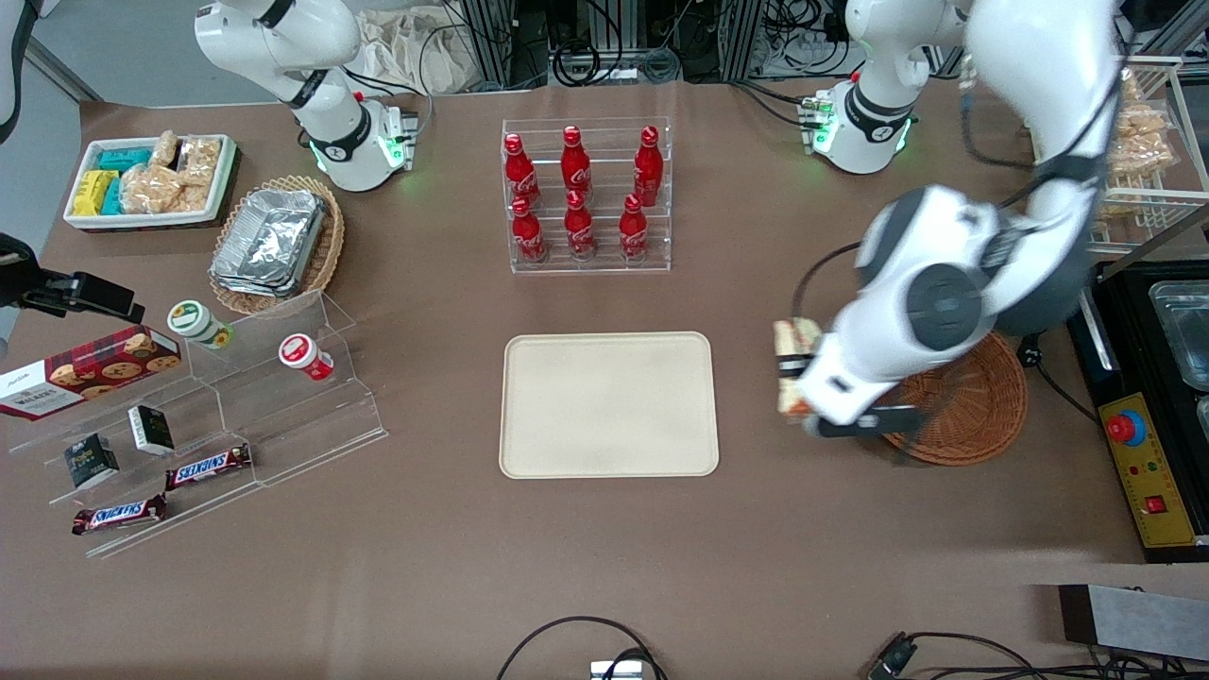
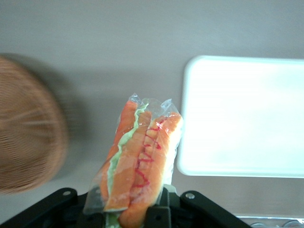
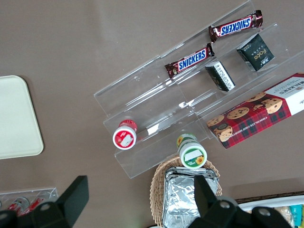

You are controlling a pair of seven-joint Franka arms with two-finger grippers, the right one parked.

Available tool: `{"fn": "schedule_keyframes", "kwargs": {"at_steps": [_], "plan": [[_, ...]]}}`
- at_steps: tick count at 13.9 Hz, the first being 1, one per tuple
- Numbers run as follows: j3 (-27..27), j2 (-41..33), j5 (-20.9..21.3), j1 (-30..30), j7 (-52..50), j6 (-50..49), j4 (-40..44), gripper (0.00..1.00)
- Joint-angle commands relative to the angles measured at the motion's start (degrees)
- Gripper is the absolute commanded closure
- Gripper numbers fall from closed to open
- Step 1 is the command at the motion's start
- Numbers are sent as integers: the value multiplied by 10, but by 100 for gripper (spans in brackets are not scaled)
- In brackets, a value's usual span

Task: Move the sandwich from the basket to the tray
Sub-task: 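Carry the sandwich over the beige tray and lower it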

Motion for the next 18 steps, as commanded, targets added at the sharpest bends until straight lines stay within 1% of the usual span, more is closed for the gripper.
{"fn": "schedule_keyframes", "kwargs": {"at_steps": [1,4,6,8,9,10,11,13,15,17,18], "plan": [[2,86,1,-36,-7,37,42,100],[4,137,6,-70,-27,62,44,100],[6,165,22,-75,-45,116,44,100],[6,173,39,-82,-64,130,44,100],[6,176,48,-82,-64,130,43,86],[7,183,45,-82,-67,132,44,49],[7,183,46,-81,-78,132,44,0],[6,175,49,-79,-87,131,46,0],[7,165,51,-78,-89,117,69,0],[7,125,49,-66,-92,86,72,0],[7,99,50,-46,-87,74,73,0]]}}
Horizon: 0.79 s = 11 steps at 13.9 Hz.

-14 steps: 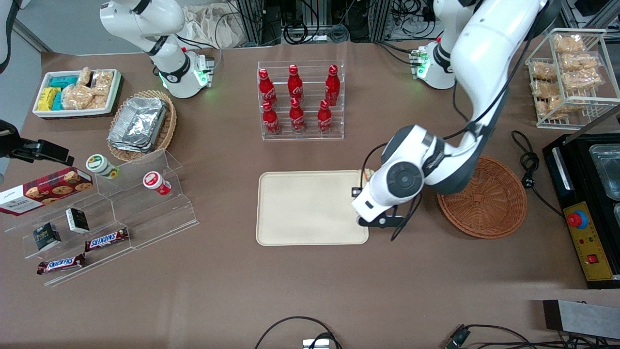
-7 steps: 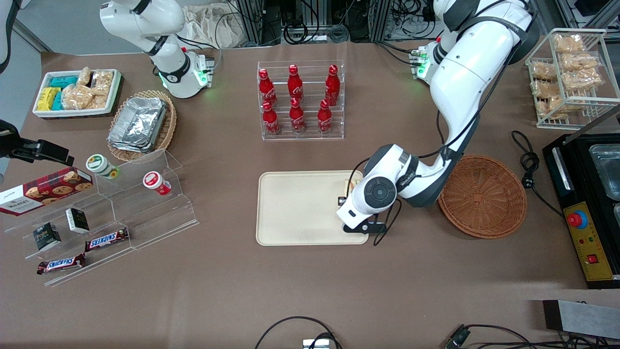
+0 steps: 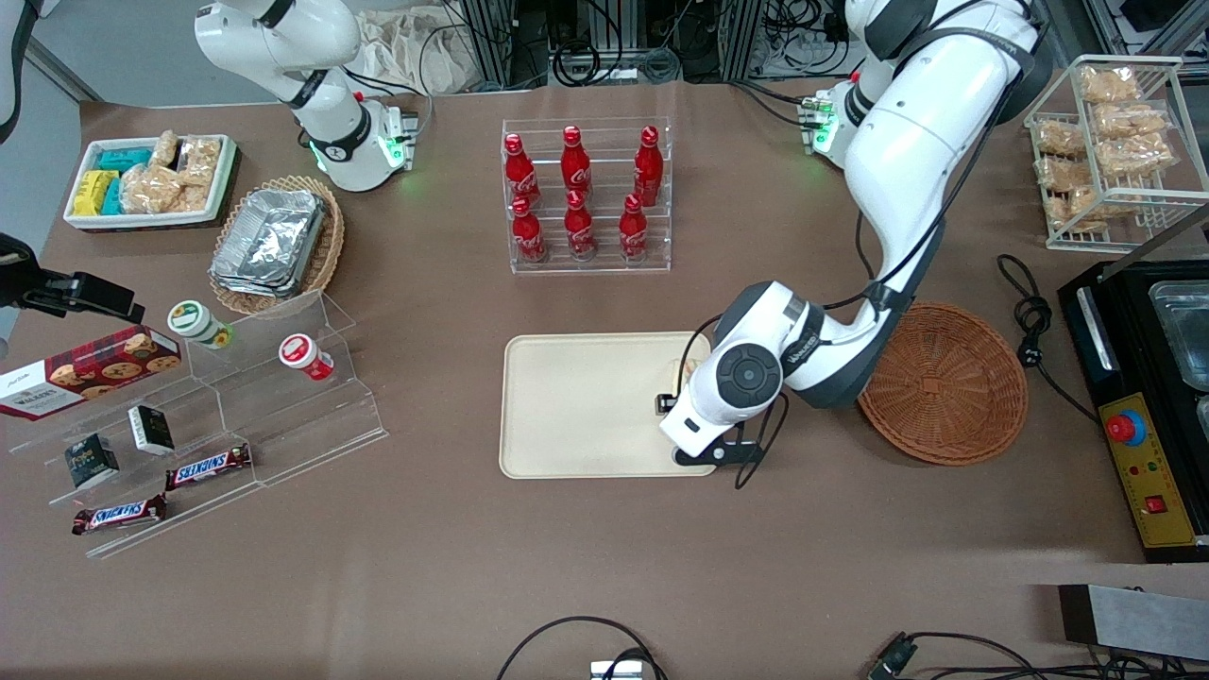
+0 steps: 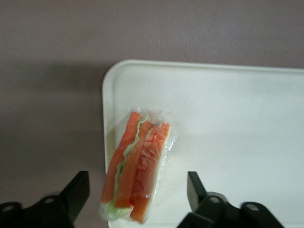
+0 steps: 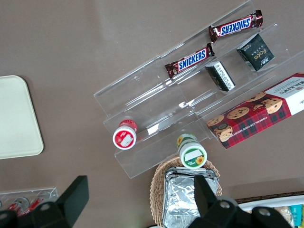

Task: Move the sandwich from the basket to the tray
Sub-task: 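Carry the sandwich over the beige tray and lower it, then open the left gripper and withdraw it toward the basket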

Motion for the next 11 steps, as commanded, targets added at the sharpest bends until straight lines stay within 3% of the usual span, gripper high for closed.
{"fn": "schedule_keyframes", "kwargs": {"at_steps": [1,4,7,9,11], "plan": [[2,-78,6,45,-2,-55,-8,0],[-1,-151,-5,101,62,-124,-32,0],[8,-274,-23,141,95,-121,-156,0],[60,-323,-36,134,148,-115,-203,0],[117,-357,-75,127,242,-126,-212,0]]}}
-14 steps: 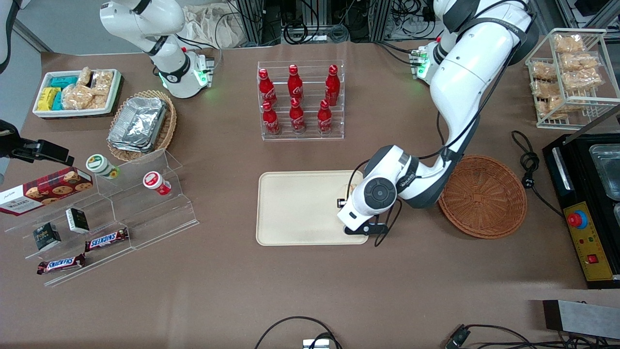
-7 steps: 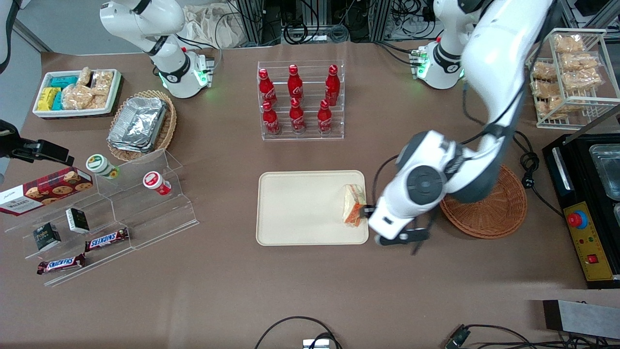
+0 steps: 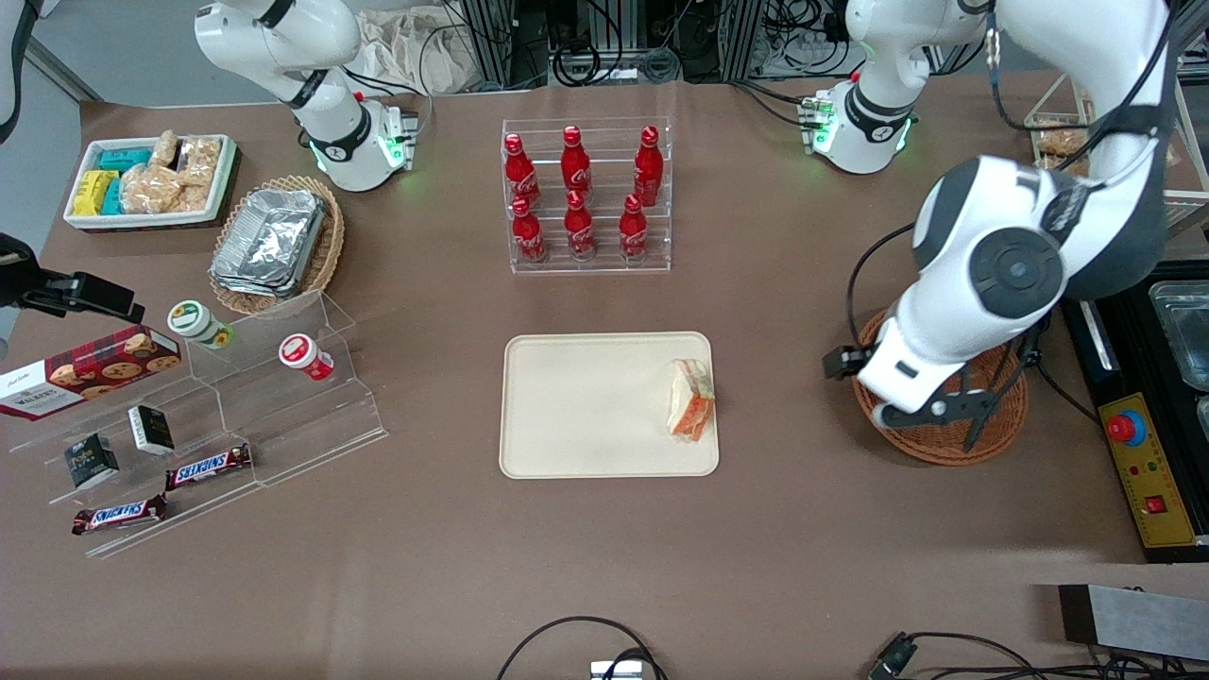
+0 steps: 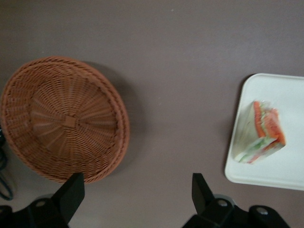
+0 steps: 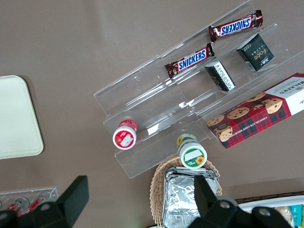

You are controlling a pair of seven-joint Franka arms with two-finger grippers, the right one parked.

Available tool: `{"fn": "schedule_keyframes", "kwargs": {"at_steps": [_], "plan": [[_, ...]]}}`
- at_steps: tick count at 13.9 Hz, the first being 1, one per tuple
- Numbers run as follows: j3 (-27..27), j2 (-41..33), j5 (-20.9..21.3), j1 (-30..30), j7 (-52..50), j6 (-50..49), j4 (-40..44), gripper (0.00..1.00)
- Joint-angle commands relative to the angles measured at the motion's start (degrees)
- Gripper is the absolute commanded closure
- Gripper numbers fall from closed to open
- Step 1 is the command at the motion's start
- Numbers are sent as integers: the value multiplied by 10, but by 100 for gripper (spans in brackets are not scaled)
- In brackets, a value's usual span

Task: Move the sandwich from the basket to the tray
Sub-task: 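Open the left gripper and withdraw it toward the basket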

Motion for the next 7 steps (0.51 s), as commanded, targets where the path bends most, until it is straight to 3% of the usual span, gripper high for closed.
{"fn": "schedule_keyframes", "kwargs": {"at_steps": [1,3,7], "plan": [[93,-74,-42,-25,118,-4,-53,0],[150,-82,-42,-61,165,-22,-49,0],[150,-48,-16,-62,200,-52,14,0]]}}
